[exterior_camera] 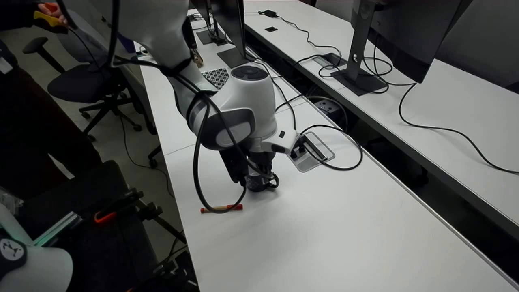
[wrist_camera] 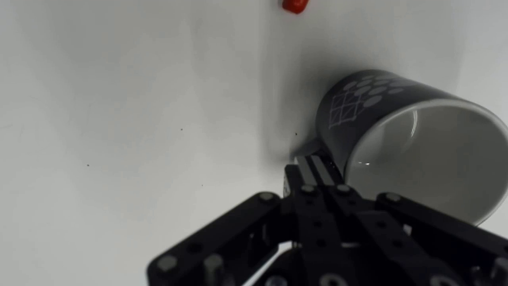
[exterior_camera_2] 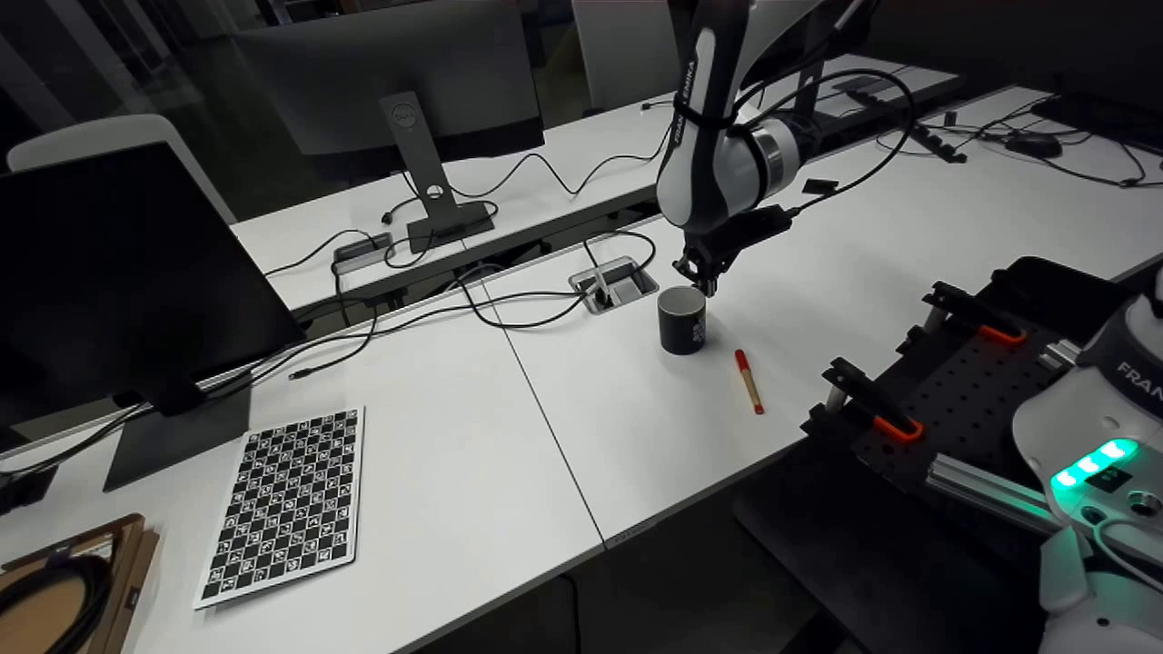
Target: Rotate the black cup counterclockwise so that the handle is on the right side
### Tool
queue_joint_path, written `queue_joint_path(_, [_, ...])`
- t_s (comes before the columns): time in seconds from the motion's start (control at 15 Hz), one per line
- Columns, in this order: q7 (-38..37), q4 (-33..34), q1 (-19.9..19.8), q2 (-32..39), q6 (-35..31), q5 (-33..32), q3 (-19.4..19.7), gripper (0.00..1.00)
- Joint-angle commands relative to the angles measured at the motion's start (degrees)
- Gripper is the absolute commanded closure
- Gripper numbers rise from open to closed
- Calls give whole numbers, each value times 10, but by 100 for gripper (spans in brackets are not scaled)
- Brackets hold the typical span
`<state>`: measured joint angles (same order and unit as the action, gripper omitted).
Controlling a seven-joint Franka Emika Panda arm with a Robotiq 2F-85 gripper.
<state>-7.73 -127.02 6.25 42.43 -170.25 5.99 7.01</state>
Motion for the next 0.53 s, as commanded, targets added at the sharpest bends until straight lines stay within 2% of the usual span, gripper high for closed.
queue_joint_path(0.0, [-9, 8, -2, 6, 3, -8, -4, 100])
queue_joint_path(0.47, [-10, 15, 1, 7, 4, -9, -2, 100])
